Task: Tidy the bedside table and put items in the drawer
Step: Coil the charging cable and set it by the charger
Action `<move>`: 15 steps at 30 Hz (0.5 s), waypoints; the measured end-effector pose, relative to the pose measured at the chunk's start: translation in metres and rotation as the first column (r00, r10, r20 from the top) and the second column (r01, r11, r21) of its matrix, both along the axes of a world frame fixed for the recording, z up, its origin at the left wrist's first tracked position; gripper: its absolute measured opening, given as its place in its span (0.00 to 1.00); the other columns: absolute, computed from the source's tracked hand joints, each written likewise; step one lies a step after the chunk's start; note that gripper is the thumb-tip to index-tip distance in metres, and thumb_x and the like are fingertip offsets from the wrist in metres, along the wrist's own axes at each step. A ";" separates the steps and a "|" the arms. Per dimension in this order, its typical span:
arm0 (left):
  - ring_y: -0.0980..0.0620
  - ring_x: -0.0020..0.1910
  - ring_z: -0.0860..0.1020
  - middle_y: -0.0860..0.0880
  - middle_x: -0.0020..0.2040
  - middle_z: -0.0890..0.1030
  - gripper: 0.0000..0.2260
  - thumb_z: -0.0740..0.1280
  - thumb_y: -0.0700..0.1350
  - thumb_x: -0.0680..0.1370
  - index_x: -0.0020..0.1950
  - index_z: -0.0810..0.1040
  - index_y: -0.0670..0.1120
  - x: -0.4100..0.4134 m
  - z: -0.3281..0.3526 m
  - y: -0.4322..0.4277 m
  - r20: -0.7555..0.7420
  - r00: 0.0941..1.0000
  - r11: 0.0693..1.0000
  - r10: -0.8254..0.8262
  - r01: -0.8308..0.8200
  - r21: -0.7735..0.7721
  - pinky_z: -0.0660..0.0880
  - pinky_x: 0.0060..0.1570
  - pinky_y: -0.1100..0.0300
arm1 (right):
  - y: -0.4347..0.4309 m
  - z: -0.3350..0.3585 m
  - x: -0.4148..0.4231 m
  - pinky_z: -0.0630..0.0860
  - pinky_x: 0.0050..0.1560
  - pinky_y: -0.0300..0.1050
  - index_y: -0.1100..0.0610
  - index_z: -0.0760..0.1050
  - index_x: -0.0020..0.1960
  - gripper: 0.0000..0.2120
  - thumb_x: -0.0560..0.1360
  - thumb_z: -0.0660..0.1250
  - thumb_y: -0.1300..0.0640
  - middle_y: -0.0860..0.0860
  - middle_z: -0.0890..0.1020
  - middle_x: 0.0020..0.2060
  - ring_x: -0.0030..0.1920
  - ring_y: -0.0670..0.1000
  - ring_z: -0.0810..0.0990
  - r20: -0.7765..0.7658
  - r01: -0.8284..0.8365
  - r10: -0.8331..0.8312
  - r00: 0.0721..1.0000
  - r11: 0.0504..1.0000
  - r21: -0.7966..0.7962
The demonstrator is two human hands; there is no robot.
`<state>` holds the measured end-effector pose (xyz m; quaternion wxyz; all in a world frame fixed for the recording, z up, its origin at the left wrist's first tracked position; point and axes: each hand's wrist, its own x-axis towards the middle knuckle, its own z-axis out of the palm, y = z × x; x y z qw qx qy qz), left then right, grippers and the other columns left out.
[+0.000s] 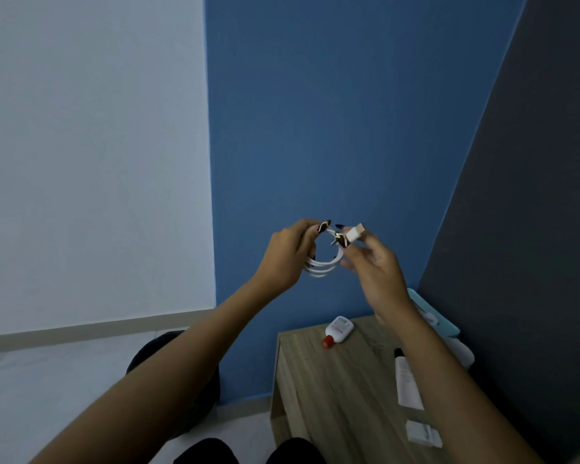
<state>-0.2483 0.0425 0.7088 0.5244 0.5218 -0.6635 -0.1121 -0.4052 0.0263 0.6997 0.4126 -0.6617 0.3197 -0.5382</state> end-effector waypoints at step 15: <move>0.54 0.29 0.72 0.53 0.33 0.73 0.17 0.47 0.55 0.81 0.48 0.69 0.46 -0.006 -0.019 0.007 0.302 0.952 0.992 0.046 -0.009 -0.123 0.71 0.31 0.57 | 0.003 -0.006 0.006 0.82 0.46 0.47 0.57 0.71 0.60 0.15 0.75 0.68 0.65 0.62 0.84 0.48 0.47 0.56 0.85 0.546 -0.180 -0.153 0.824 0.843 0.508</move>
